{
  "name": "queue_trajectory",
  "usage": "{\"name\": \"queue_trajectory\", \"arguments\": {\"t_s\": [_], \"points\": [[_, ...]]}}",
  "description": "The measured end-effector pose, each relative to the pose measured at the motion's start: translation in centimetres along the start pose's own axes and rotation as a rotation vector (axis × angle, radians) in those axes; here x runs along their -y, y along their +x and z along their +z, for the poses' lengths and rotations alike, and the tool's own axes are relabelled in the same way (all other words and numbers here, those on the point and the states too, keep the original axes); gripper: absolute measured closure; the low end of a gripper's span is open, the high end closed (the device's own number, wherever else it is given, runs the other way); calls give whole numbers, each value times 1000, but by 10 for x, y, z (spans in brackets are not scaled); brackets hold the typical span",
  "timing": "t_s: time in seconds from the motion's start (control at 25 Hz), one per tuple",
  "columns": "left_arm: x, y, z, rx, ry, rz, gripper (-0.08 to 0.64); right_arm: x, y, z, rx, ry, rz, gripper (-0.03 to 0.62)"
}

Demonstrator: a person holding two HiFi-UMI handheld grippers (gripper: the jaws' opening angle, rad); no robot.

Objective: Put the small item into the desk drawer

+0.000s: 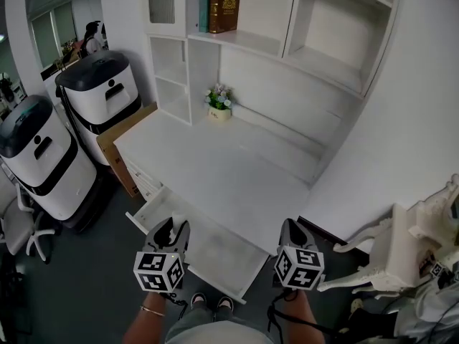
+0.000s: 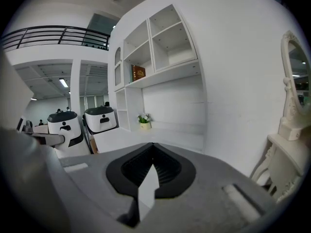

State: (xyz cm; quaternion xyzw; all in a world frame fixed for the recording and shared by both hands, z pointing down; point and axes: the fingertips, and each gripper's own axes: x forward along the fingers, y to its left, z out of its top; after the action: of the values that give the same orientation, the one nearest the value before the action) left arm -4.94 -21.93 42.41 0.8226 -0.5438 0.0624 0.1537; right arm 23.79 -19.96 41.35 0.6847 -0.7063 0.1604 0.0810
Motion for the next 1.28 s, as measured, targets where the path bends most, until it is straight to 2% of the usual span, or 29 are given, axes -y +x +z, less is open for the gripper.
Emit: {"name": "queue_trajectory", "arguments": {"t_s": [0.12, 0.52, 1.04, 1.28], "points": [[-17, 7, -2, -14, -34, 10, 405, -5, 12, 6, -4, 7, -14, 592], [-60, 9, 9, 16, -75, 25, 405, -35, 26, 14, 1, -8, -19, 592], [-77, -7, 6, 16, -85, 54, 404, -59, 32, 1, -26, -7, 18, 592], [-76, -11, -7, -10, -92, 53, 405, -59, 28, -11, -51, -4, 15, 592]]}}
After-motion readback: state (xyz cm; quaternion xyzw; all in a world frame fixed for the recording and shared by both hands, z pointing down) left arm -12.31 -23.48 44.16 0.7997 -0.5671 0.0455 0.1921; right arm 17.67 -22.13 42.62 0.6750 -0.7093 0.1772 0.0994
